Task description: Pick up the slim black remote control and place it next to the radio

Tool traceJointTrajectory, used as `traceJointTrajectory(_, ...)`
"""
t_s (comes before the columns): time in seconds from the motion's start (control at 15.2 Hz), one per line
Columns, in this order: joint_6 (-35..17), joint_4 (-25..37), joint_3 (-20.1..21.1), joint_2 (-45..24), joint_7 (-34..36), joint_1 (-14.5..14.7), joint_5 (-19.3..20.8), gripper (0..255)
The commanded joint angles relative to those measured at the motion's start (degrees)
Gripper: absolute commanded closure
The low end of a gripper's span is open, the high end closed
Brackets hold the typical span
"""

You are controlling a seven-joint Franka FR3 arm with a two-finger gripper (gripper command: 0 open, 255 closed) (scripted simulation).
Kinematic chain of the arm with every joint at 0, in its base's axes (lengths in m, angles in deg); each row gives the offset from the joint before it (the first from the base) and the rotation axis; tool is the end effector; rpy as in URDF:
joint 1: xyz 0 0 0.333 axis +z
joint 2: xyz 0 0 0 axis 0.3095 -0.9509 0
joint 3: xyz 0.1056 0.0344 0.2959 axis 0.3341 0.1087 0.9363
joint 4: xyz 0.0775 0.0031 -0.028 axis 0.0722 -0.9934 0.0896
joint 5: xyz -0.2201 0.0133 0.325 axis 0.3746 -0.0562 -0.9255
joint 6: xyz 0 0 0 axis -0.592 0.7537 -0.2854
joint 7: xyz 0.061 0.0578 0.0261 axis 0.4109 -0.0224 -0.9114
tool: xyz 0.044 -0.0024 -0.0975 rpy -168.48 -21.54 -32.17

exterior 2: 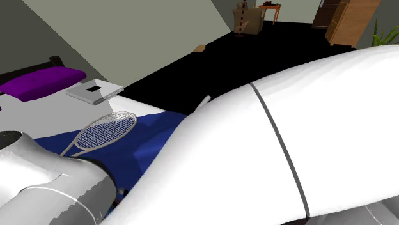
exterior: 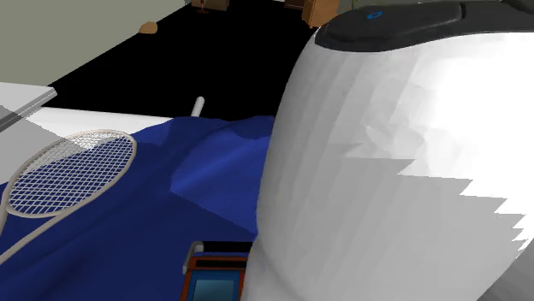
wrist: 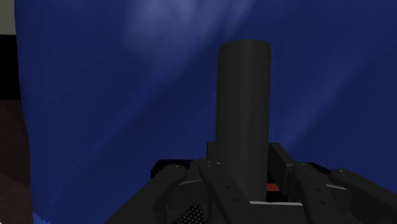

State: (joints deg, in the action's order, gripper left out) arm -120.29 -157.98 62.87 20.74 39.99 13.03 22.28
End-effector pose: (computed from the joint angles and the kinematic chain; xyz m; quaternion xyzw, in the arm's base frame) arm 0.0968 0.5553 0.4590 -0.9392 0.3238 0.1016 0.0522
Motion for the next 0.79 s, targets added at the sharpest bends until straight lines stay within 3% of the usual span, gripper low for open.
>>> traceJointTrajectory(0.0, -0.5, 1.9, 1.6, -2.3, 4.5, 1.6, 2.6, 255)
traceJointTrajectory(0.4, -0.6, 9.8, 3.2, -12.3, 17.7, 9.1, 13.5, 255)
traceJointTrajectory(0.73, -4.1, 7.4, 2.5, -13.9, 18.2, 9.8, 14.8, 255)
